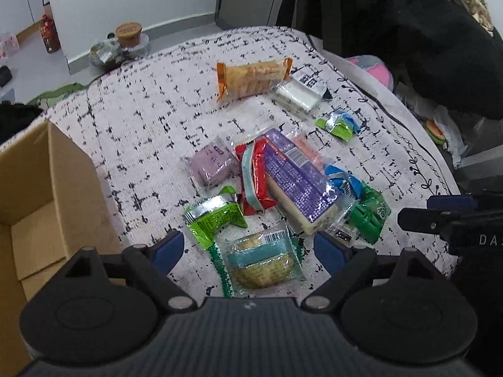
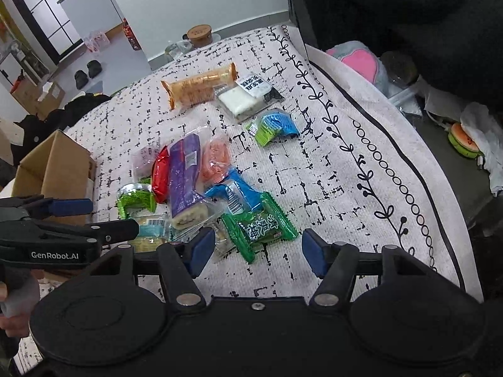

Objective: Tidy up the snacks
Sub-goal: 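Reach the left tool to the round biscuit pack while the right tool reaches the green pack, then grasp the biscuit pack with the left tool while the right tool grasps the green pack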

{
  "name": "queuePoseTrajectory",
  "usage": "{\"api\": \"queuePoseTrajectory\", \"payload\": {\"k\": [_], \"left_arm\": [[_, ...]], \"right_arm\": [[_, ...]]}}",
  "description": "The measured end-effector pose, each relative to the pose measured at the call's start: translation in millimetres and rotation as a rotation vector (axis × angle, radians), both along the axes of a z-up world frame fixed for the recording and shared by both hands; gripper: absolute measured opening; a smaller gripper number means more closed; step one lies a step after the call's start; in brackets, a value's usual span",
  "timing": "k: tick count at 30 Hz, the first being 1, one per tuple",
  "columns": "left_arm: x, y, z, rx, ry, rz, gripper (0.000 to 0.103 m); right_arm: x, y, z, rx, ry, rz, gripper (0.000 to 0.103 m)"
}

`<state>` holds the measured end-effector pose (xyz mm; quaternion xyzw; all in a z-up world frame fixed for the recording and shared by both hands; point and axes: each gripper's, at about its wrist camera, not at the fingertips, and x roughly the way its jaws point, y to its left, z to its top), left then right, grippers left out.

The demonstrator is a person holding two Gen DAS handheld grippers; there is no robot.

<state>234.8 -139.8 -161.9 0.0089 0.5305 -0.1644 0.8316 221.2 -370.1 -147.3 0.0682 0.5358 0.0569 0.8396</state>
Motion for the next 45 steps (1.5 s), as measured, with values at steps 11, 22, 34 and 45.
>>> {"api": "queuePoseTrajectory", "payload": {"k": [11, 22, 34, 45], "left_arm": [[3.5, -9.7, -30.5, 0.013, 0.078, 0.02, 0.089], [10.9, -17.6, -49.1, 0.055, 0.095, 0.05, 0.089], [2.6, -16.0, -41.5, 0.021, 0.044, 0.074, 0.056], [-10.5, -2.5, -17.2, -0.026, -0.021, 0.084, 0.05]], "right_arm": [[13.7, 1.0, -28.8, -0.012, 0.049, 0.008, 0.061], [25.6, 7.1, -45.2, -0.029, 0.036, 0.022, 0.062], [17.1, 16.0, -42.6, -0.025, 0.031, 0.049, 0.033], [4.6, 23.6, -22.2, -0.025, -0.013, 0.037, 0.029]]}}
